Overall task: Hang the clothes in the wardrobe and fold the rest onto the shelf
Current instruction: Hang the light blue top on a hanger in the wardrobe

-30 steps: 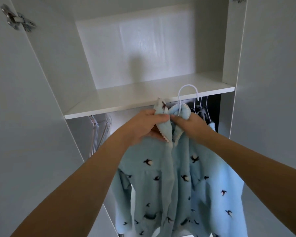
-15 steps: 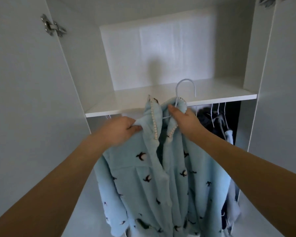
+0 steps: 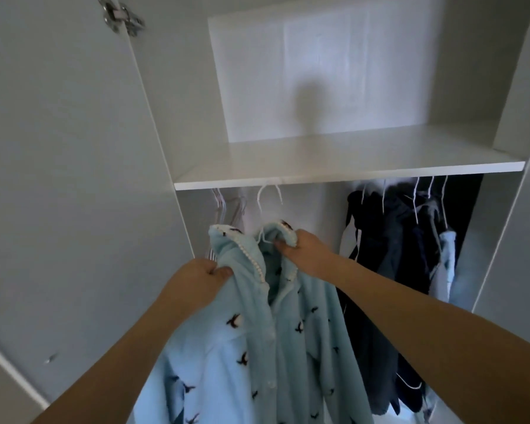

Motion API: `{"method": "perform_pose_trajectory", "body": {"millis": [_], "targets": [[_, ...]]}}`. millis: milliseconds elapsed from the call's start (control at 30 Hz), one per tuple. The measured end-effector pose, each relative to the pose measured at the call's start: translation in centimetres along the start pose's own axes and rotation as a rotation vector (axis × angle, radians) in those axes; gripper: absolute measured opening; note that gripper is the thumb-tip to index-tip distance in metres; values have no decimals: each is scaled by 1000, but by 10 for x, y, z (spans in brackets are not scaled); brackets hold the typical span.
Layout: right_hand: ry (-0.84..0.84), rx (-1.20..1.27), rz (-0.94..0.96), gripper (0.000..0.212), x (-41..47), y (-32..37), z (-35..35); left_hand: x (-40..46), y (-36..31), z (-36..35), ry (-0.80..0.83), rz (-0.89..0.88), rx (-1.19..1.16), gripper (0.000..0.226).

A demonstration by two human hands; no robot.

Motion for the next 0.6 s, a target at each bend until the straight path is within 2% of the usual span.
{"method": "perform_pose_trajectory", "body": {"millis": [133, 233, 300, 333, 467, 600], "targets": [[58, -73, -145, 37, 22, -26, -19, 9, -7, -27, -42, 47, -107, 45], [150, 310, -277, 52, 36, -47, -26, 26, -15, -52, -42, 68, -171, 42], [202, 569, -340, 46, 46, -58, -28, 43, -19, -74, -30, 94, -210, 37], [211, 620, -354, 38, 54, -64, -27, 53, -20, -86, -24, 113, -233, 35], [139, 599, -369, 10, 98, -100, -21, 97, -27, -131, -27, 164, -301, 37], [21, 490, -425, 17, 142, -143, -10, 142, -49, -161, -50, 120, -363, 38]]}}
Point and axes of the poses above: each hand's wrist, its own x-axis towards the middle knuckle, its own z-axis out of the back of the hand, y = z × x, the point moved 6 cm from there along x, towards the middle knuckle, and after that the axes turned 3 degrees about x, right-handed, at the moved point
